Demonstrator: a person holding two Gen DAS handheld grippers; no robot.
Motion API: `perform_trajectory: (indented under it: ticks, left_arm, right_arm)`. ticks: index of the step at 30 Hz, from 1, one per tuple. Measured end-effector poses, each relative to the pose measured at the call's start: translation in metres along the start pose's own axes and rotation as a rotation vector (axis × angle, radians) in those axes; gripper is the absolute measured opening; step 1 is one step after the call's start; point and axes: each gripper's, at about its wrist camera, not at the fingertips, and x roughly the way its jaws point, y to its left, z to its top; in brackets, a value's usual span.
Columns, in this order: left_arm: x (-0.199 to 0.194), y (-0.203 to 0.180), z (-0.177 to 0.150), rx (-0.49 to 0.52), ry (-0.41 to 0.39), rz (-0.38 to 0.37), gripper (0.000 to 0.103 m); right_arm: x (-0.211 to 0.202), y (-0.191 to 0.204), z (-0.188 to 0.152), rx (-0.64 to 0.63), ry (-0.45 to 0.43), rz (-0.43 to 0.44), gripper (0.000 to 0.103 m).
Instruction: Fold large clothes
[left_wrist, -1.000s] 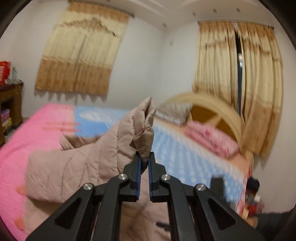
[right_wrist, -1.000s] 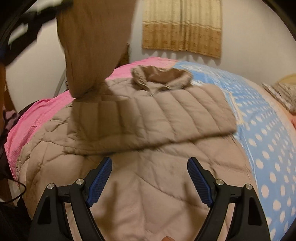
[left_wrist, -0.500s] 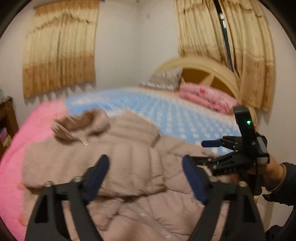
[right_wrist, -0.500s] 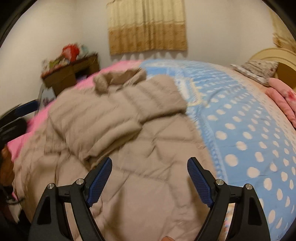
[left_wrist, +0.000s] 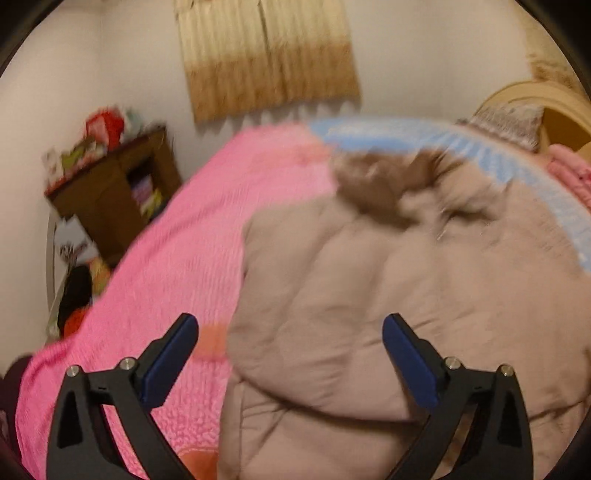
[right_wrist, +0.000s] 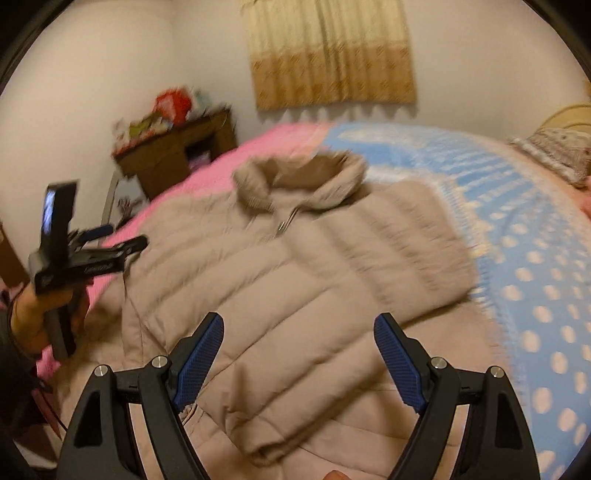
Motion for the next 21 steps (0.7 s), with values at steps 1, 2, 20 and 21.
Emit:
perform_trajectory:
  ticks: [1,2,20,21]
  left_arm:
    - [0.007,0.005,-0.005,-0.021,0.027,0.012,0.102]
    - [0.013,0.010,-0.010,-0.049,0.056,0.010,0.102]
    - [-0.013,0.039,0.009,-0.189,-0.023,-0.088,0.103]
    - [-0.010,0.037,0.013,-0.175,-0.027,-0.064,0.103]
  right_arm:
    - [0.010,0.004,-0.003,-0.015,0.022,0.001,0.084]
    - [0.021,0.008,-0.009,-0.031,0.055,0.005,0.084]
    - [0.005,-0.001,-0.010,-0.074,0.051,-0.045,0.084]
    - [-0.003,-0.009,0.004,-0.059,0.008,-0.072,0.084]
